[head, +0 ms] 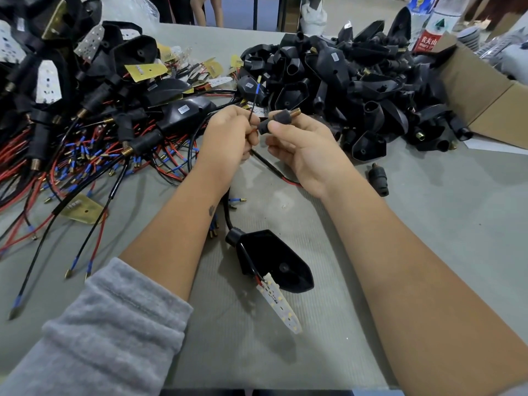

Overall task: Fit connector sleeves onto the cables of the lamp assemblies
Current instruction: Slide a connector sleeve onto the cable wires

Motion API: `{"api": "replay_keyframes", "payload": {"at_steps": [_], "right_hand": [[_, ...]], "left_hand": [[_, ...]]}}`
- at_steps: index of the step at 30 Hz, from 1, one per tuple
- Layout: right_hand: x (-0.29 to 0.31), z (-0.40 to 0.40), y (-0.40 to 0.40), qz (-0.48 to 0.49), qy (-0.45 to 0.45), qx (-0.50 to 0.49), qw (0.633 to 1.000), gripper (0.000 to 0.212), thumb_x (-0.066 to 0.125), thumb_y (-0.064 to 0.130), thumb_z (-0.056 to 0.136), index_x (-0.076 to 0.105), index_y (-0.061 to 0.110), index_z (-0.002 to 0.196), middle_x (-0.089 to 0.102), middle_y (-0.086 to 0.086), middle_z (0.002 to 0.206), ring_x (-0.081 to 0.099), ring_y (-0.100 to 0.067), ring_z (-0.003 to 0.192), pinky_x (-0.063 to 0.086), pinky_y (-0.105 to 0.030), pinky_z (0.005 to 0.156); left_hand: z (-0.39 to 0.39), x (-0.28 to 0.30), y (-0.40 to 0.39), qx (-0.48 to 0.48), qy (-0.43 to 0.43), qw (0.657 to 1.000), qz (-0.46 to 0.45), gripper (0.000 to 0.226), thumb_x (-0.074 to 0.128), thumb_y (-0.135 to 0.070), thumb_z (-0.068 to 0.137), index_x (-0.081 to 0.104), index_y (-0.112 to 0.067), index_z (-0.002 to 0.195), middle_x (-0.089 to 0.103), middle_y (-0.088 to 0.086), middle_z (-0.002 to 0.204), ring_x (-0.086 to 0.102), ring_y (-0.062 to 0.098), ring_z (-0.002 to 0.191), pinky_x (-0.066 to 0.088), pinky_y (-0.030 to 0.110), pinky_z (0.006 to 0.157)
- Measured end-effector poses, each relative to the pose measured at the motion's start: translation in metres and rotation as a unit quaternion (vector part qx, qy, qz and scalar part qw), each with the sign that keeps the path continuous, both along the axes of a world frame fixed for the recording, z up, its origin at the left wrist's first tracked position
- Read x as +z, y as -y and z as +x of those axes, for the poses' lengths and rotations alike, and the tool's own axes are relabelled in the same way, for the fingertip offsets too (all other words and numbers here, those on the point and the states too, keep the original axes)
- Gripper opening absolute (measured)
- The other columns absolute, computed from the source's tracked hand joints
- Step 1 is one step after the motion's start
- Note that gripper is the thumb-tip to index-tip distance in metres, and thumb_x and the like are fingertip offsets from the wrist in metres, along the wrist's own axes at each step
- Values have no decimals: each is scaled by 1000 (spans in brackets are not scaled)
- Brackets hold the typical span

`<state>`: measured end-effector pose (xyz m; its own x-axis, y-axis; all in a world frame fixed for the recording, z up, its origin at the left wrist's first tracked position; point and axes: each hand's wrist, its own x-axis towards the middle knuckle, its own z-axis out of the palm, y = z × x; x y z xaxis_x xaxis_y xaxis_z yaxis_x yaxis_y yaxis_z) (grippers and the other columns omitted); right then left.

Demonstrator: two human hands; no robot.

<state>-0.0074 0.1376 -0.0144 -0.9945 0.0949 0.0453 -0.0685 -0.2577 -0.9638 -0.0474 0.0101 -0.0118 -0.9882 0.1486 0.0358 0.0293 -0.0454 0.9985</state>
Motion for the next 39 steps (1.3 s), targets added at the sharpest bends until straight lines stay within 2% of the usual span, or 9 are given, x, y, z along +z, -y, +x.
{"api": "replay_keyframes", "payload": {"at_steps": [6,10,19,23,26,29,32,35,39], "right_hand": [[1,0,2,12,0,-10,1000,16,60,-4,89,64,6,100,61,-10,81,58,-15,67,50,-23,65],[1,-3,2,-14,13,-20,1000,9,57,4,95,64,7,99,61,-8,79,61,-14,66,53,-23,67],[0,-3,5,29,21,-13,999,20,55,8,97,61,-4,112,61,-15,89,55,-15,65,47,-23,63],[3,-3,4,2,20,-21,1000,21,49,17,101,62,6,115,59,-10,82,56,-16,63,50,-24,62],[3,-5,2,-14,37,-17,999,35,35,28,106,63,10,116,58,-8,80,56,-16,62,51,-24,62],[3,-5,2,-16,41,-14,999,38,32,28,107,65,9,110,60,-10,82,57,-17,64,53,-25,63],[1,-5,2,-26,43,-21,998,35,36,23,106,66,6,111,62,-8,85,59,-14,64,54,-23,64],[-1,-6,1,-42,37,-41,998,33,39,21,105,67,6,110,64,-7,90,61,-11,63,54,-23,67],[-3,-8,-2,-75,30,-57,995,31,38,24,106,67,12,102,64,-6,87,66,-11,62,56,-23,64]], "left_hand": [[1,-3,0,32,-30,998,-39,24,41,3,92,54,-15,83,56,0,61,49,4,44,41,17,45],[-1,-8,2,36,-62,997,-9,24,51,7,93,54,-14,82,61,10,83,64,14,73,52,14,62],[0,-3,1,41,-44,997,43,34,38,21,80,55,-9,79,57,5,82,63,12,77,54,18,66],[-1,-7,2,27,-77,997,13,35,48,22,78,53,-12,81,57,4,84,61,13,81,54,20,71],[-1,-8,3,38,-96,995,5,39,53,23,76,53,-16,83,58,1,85,60,3,75,52,18,70],[-1,-8,4,41,-102,994,18,41,51,24,75,52,-16,83,59,1,85,62,-4,70,50,15,69],[0,-6,5,34,-90,995,35,39,47,23,77,53,-15,82,61,3,86,64,3,76,50,17,64],[1,-3,6,16,-54,994,92,26,50,9,87,58,-16,82,68,5,87,69,15,88,56,27,70],[1,-2,9,17,-50,991,125,18,49,-19,101,63,-19,90,72,-3,79,70,16,89,58,37,84]]}}
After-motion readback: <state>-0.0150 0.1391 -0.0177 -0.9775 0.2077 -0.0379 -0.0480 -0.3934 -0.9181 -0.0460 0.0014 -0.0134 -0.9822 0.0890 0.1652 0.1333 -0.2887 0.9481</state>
